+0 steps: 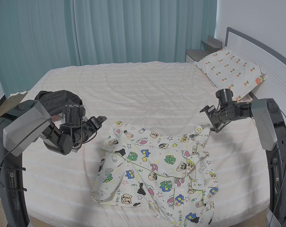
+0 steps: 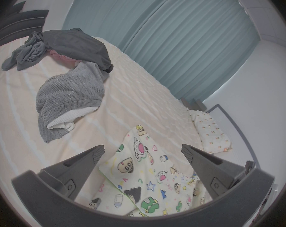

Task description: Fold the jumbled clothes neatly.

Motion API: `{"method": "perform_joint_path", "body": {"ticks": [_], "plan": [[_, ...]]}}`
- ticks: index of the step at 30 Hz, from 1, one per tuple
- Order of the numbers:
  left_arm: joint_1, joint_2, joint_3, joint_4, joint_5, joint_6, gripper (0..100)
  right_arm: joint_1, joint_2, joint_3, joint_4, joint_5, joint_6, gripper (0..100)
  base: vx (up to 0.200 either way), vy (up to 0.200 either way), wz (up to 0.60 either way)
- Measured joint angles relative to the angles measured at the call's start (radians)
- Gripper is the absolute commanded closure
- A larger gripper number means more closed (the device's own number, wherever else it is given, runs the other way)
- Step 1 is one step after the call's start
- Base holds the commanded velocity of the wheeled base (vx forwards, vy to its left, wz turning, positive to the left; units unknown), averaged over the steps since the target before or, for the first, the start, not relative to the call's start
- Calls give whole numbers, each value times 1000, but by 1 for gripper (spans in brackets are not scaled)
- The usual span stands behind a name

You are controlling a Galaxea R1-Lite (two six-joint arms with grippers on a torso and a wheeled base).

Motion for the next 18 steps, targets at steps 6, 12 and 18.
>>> {"method": "perform_joint_path", "body": {"ticks": [6, 12, 18], "plan": [[1, -74, 129, -75, -50, -4, 0, 20, -159, 81, -147, 65, -142, 0, 0, 0, 0], [-1, -130, 221, -90, -107, 0, 0, 33, -269, 330, -317, 98, -258, 0, 0, 0, 0], [-19, -175, 316, -103, -145, 1, 0, 59, -377, 616, -465, 114, -330, 0, 0, 0, 0]]}}
